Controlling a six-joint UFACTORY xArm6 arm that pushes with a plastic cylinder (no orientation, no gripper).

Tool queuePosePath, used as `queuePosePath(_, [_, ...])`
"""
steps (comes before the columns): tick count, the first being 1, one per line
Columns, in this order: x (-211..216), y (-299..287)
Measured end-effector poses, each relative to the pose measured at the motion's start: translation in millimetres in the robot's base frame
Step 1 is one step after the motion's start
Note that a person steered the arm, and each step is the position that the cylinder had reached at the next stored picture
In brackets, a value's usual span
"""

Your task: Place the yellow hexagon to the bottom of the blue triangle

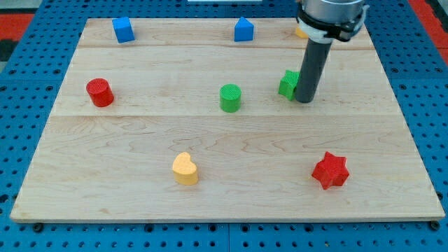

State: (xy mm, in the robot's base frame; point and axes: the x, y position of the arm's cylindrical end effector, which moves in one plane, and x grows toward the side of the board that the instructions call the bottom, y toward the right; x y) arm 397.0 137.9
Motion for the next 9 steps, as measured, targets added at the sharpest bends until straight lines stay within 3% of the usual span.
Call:
queuePosePath(1, [-38, 61])
queuePosePath(2, [-44, 18])
queuePosePath(3, [-16, -66])
queuePosePath(4, [-16, -82])
queuePosePath(6, [-119, 57])
queuePosePath(8, [-191, 60])
queuePosePath(9, [-191, -5])
